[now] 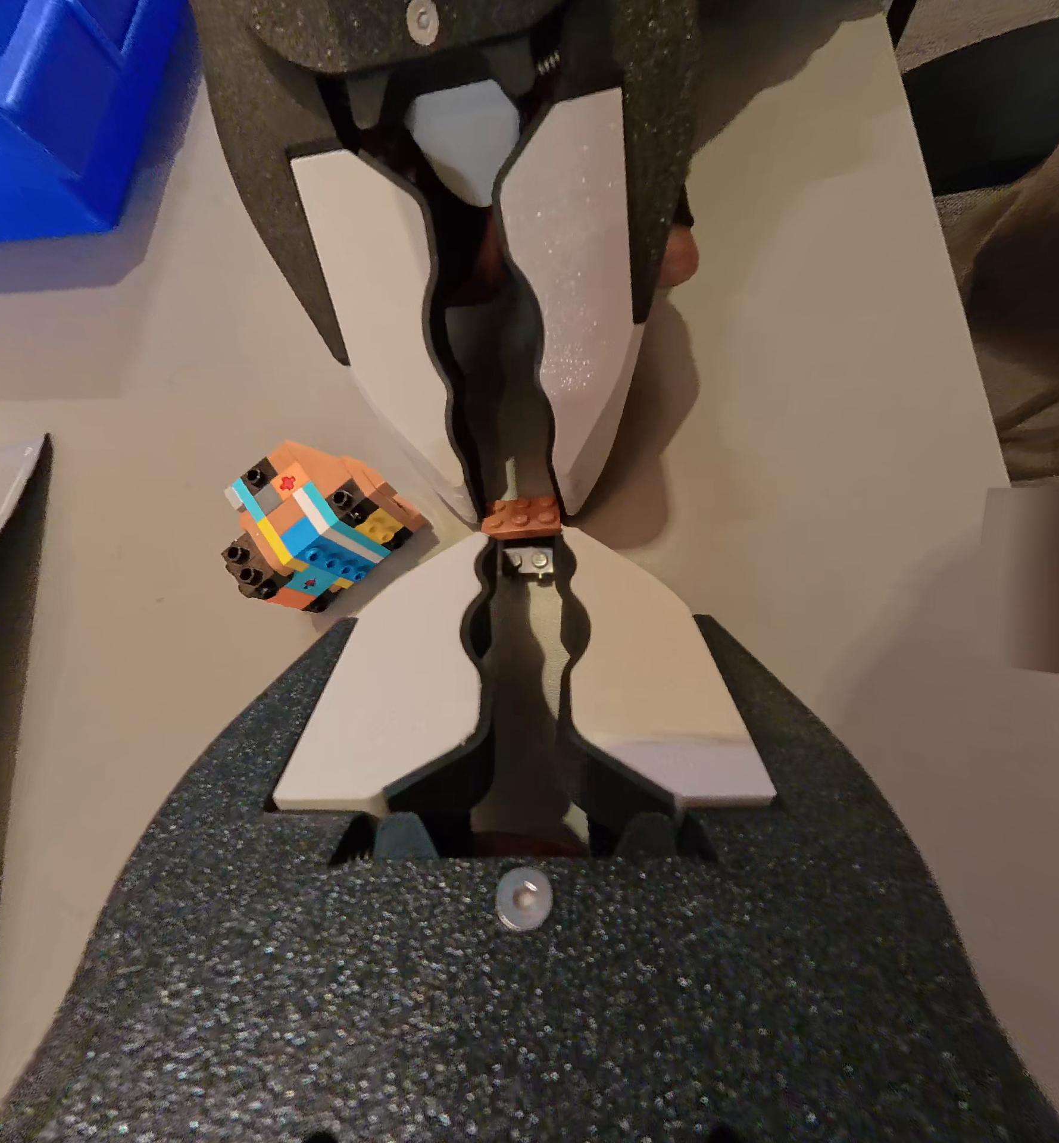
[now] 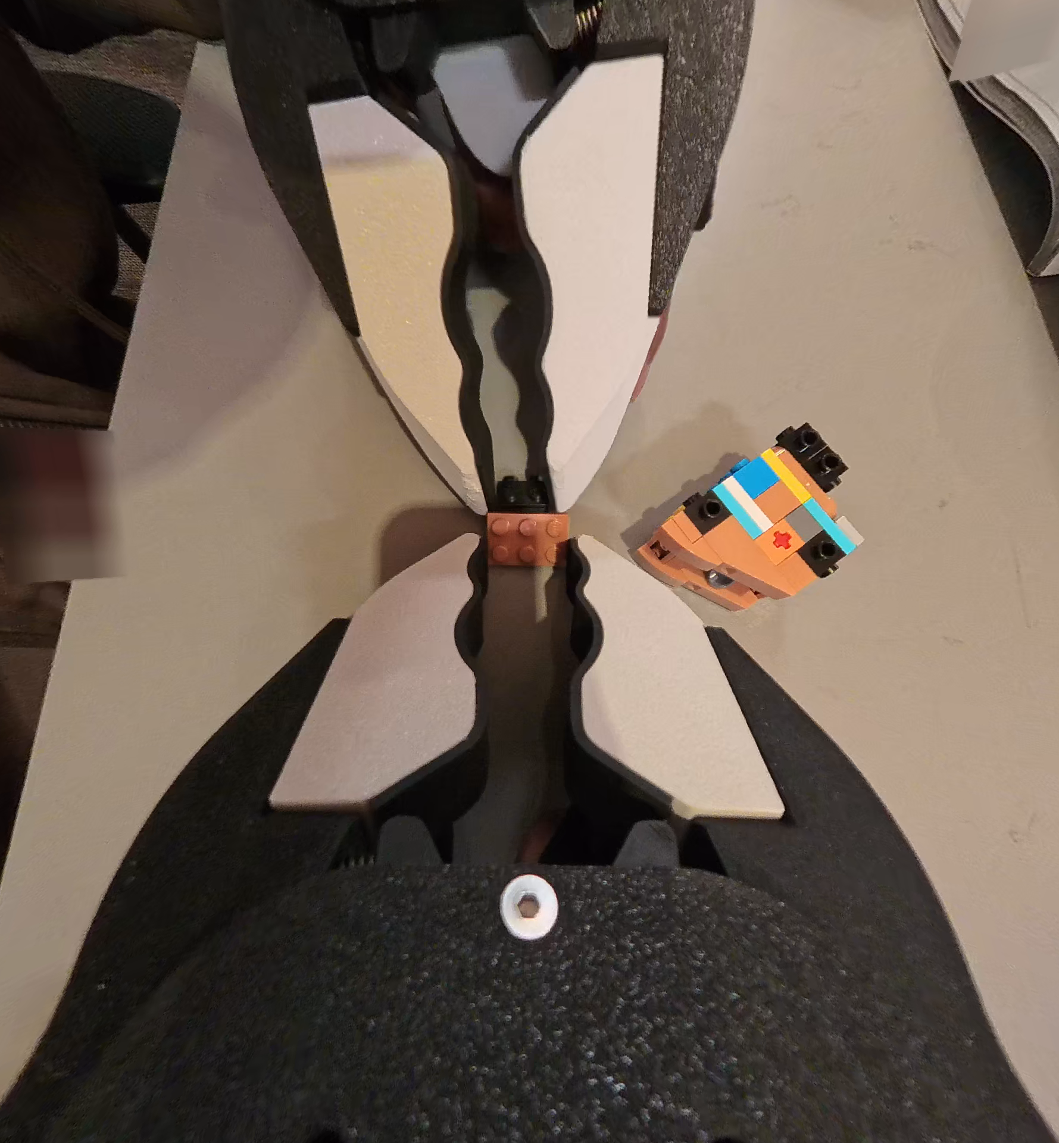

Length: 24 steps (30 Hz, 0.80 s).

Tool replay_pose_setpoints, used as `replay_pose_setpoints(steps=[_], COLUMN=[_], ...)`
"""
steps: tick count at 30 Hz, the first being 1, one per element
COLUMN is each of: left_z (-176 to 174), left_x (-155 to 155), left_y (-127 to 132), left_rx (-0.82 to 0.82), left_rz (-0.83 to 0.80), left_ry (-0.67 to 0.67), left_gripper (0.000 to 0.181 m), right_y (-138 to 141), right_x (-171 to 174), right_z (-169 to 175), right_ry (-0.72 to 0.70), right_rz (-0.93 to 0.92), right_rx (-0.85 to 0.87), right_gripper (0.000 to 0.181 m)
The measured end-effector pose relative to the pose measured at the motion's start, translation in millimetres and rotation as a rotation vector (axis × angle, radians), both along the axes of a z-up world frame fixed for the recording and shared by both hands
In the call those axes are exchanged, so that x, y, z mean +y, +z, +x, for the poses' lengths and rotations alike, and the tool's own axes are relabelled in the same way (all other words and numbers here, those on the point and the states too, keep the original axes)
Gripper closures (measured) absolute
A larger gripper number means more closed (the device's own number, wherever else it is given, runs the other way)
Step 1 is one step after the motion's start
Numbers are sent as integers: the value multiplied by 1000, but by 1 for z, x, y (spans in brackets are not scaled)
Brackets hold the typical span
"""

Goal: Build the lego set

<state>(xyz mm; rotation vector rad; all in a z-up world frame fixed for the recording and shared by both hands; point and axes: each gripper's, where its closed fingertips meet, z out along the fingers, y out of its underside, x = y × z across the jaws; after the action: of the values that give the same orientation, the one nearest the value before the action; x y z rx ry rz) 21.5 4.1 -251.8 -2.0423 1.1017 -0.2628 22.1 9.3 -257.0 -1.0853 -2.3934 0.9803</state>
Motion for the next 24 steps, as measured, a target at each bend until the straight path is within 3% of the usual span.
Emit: replay_pose_setpoints(steps=[11, 24], left_z=[-11, -17], left_x=[-4, -15], left_y=[1, 4], left_rx=[5, 57], left_rz=[4, -74], left_ry=[-16, -193], left_gripper=[159, 150], right_y=[-1, -1], right_x=[-2, -4], right_z=[0, -1], right_ry=[11, 1], right_rz=[0, -4], right_rx=[-8, -13], right_gripper=[158, 158])
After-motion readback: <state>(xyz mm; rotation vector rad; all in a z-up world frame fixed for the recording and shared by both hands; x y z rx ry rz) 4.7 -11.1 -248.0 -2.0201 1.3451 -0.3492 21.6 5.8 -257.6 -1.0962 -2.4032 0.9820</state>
